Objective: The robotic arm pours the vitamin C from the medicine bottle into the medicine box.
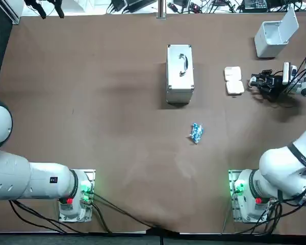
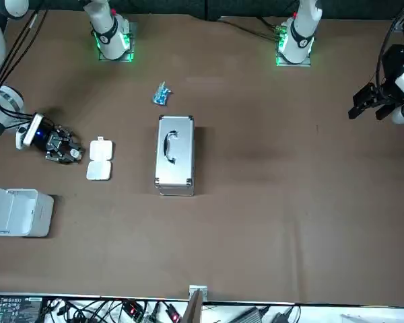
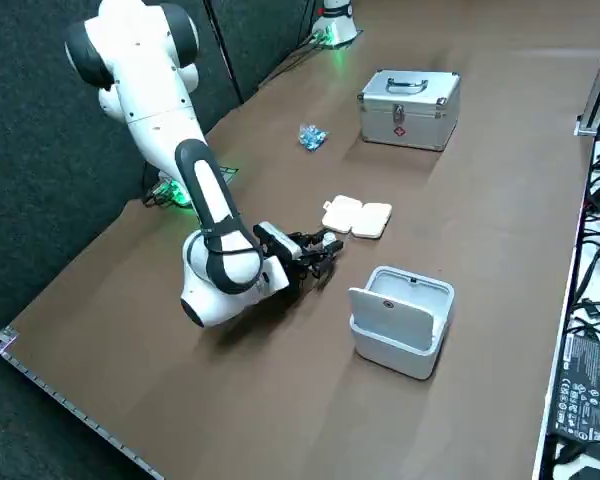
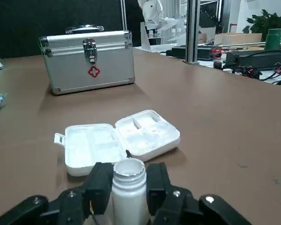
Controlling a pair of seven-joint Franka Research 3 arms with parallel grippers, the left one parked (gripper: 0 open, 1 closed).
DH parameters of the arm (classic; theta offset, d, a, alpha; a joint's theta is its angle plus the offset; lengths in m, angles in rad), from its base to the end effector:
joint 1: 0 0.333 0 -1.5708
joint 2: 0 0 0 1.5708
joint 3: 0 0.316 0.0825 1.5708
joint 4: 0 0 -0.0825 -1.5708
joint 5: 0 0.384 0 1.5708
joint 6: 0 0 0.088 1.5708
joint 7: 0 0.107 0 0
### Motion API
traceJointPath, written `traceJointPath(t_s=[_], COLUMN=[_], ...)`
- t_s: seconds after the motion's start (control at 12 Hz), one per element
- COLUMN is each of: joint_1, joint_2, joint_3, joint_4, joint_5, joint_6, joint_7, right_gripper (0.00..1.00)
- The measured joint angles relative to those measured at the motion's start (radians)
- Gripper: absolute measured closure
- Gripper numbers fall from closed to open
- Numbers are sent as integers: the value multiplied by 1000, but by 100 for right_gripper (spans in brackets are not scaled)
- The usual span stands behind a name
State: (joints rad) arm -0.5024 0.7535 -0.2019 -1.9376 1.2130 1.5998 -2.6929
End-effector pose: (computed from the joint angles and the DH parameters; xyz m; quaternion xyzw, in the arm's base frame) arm 0.4590 -0.2670 0.0935 -0.6707 -0.4521 -0.4686 0.3553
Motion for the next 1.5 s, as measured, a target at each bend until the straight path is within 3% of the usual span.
traceJointPath(t_s=[0.33, 0.5, 0.67, 0.83, 1.08, 1.5], joint_1=[0, 1, 2, 5, 10, 20], joint_2=[2, 2, 2, 1, -11, -116], joint_3=[0, 0, 1, 1, 1, 1], joint_4=[3, 13, 28, 40, 47, 26], joint_5=[0, 0, 0, 0, -5, -83], joint_6=[0, 0, -1, -3, -4, 33], joint_7=[0, 0, 1, 16, 61, 194], right_gripper=[51, 30, 28, 8, 0, 0])
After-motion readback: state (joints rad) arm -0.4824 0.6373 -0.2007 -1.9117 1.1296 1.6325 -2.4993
